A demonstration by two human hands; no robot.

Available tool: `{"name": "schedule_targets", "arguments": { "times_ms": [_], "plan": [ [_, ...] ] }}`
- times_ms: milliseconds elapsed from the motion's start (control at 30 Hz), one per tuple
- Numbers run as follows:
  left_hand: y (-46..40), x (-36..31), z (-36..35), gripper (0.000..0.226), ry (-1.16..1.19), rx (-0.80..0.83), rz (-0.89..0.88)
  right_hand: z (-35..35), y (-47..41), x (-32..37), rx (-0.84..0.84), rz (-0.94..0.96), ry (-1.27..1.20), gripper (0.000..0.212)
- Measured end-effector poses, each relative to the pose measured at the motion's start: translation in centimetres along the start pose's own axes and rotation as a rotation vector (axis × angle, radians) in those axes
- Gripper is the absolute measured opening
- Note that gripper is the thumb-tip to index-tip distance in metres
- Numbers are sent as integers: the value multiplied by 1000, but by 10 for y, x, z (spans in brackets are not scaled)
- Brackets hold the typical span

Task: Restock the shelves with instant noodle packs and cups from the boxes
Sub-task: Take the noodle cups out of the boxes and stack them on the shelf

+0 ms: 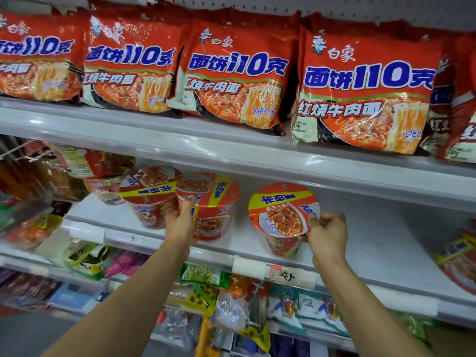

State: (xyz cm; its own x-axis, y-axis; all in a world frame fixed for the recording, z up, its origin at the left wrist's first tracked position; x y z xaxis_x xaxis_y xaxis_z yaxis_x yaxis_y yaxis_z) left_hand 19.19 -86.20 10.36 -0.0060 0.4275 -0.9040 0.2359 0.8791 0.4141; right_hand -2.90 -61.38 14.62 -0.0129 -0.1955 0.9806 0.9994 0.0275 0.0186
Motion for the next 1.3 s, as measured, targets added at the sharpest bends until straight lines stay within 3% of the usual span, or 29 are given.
{"name": "schedule_targets", "arguments": {
  "times_ms": [300, 667, 967, 1133, 1300],
  "plan": [
    [-11, 15, -10, 67, 5, 16, 63, -5, 2, -3, -46, -41, -44, 17],
    [-17, 15, -14, 59, -134, -49, 8, -17, 0, -23, -68, -201, -113, 16],
    [-15, 9, 0, 50, -270, -74, -78, -21, 11, -28, -56, -199, -46, 17],
    [-1, 8, 8, 53, -330, -43, -172, -7, 22, -18, -4, -146, 43, 47],
    [28, 19, 10, 51, -533, -1, -216, 2, 39, -21, 133, -71, 250, 66]
  ]
}}
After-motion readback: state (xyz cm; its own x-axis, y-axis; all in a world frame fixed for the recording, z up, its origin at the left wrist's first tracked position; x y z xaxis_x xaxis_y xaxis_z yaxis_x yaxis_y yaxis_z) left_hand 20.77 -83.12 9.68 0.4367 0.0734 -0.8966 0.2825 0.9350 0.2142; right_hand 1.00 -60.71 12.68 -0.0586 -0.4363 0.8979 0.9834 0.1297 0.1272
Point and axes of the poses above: each hand's wrist, its own y-axis away from the middle knuckle, its own z-axis out of the back of the hand, x = y × z, the point moved 9 cm from there along -y, towards the middle knuckle, and after that the axes turned 7 degrees about -x, right-handed, at the moved point
